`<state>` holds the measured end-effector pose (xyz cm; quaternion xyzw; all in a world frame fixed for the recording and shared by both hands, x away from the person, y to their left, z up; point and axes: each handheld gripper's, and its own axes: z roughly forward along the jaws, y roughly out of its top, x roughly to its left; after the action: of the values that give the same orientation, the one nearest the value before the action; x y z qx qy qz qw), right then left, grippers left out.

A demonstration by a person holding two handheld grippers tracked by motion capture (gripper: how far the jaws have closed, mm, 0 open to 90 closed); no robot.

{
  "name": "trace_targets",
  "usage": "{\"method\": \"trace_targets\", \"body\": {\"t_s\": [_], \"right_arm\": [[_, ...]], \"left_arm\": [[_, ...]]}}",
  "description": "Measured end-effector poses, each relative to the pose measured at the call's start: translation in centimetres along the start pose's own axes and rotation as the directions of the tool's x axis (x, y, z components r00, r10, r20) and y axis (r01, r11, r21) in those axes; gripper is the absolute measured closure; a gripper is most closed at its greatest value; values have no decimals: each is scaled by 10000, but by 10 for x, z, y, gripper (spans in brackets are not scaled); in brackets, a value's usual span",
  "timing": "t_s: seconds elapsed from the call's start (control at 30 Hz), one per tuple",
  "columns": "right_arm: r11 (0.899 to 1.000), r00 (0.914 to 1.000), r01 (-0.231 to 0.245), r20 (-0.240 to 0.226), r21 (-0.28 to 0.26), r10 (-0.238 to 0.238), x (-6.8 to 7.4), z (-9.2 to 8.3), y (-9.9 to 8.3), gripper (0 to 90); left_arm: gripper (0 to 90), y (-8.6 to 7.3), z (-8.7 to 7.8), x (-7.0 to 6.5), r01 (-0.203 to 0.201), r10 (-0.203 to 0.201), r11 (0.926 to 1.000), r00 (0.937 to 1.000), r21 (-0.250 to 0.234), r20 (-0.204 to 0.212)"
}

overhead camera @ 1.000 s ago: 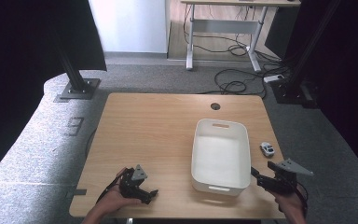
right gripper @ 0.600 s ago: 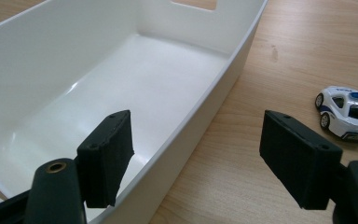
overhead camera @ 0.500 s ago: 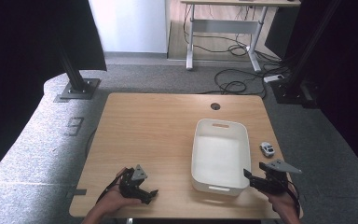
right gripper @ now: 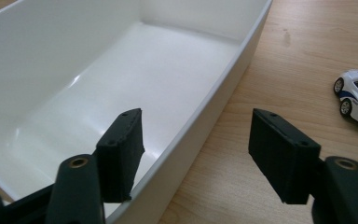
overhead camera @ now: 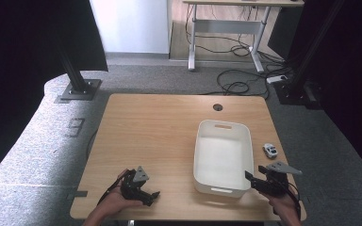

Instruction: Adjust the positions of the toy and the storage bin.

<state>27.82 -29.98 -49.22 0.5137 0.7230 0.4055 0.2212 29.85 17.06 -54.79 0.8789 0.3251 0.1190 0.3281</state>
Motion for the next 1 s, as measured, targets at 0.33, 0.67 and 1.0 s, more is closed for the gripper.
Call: {"method": "trace_targets", "body": {"t_s": [0.33,0.67,1.0], "right_arm": [[9993,9999,80,-116,375,-76,6,3,-2,480],[9995,9999,-64,106,319,60,12,4,-1,608],[9989,9967,-416,713,223,399,10,5,-1,687]], "left_arm": [[0,0,0,0,0,0,10000,10000,1,-1],[0,0,0,0,15,-15,10000,10000,7,-14],[0,0,0,0,17,-17,10000,10000,9,-15]]}}
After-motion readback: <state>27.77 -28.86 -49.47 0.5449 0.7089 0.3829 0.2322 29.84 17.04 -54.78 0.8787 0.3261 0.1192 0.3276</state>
